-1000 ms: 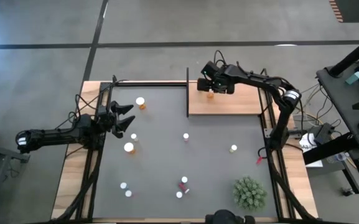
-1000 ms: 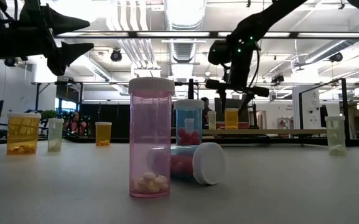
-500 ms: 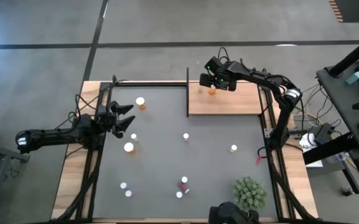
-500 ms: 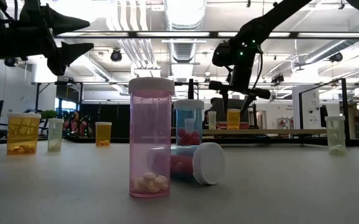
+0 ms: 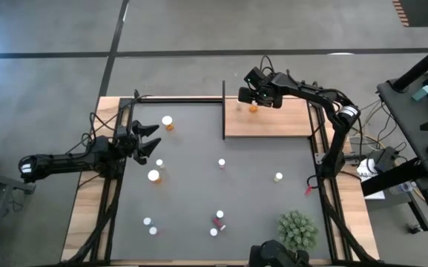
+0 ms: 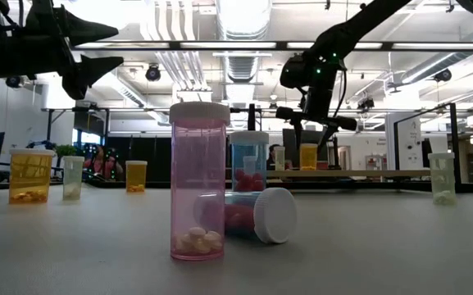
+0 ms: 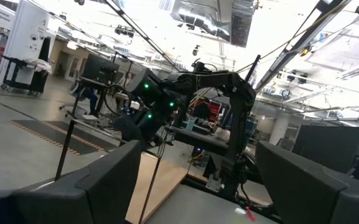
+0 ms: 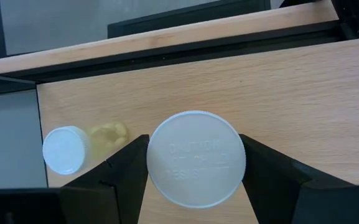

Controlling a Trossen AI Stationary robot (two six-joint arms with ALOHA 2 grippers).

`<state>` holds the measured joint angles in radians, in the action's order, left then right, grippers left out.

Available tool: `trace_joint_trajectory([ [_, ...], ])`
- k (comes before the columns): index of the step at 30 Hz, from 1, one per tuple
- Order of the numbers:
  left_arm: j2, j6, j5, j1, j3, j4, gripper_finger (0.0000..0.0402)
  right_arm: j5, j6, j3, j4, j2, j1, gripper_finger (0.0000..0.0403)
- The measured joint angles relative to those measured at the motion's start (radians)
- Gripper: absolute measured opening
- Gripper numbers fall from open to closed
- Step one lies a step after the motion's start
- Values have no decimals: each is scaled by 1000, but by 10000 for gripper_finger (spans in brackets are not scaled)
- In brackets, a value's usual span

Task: Pick and place medicine bottles onto shelf by color
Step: Put the right bottom orange medicine bottle on the shelf, then put the top pink medicine bottle on the shelf

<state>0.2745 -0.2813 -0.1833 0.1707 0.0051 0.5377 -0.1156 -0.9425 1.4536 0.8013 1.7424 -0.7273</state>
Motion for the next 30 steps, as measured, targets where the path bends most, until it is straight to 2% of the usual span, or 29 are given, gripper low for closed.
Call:
trace_joint_trajectory([
  [5, 0, 0, 0, 0, 0, 0, 302, -12, -1, -3, 7, 2, 0, 232],
  [17, 0, 0, 0, 0, 0, 0, 302, 3, -33, 11, 21, 3, 0, 328],
  [23, 0, 0, 0, 0, 0, 0, 302, 19, -26, 69, 124, 3, 7, 358],
  [30, 0, 0, 0, 0, 0, 0, 302, 38, -26, 132, 284, -26, 34, 364],
])
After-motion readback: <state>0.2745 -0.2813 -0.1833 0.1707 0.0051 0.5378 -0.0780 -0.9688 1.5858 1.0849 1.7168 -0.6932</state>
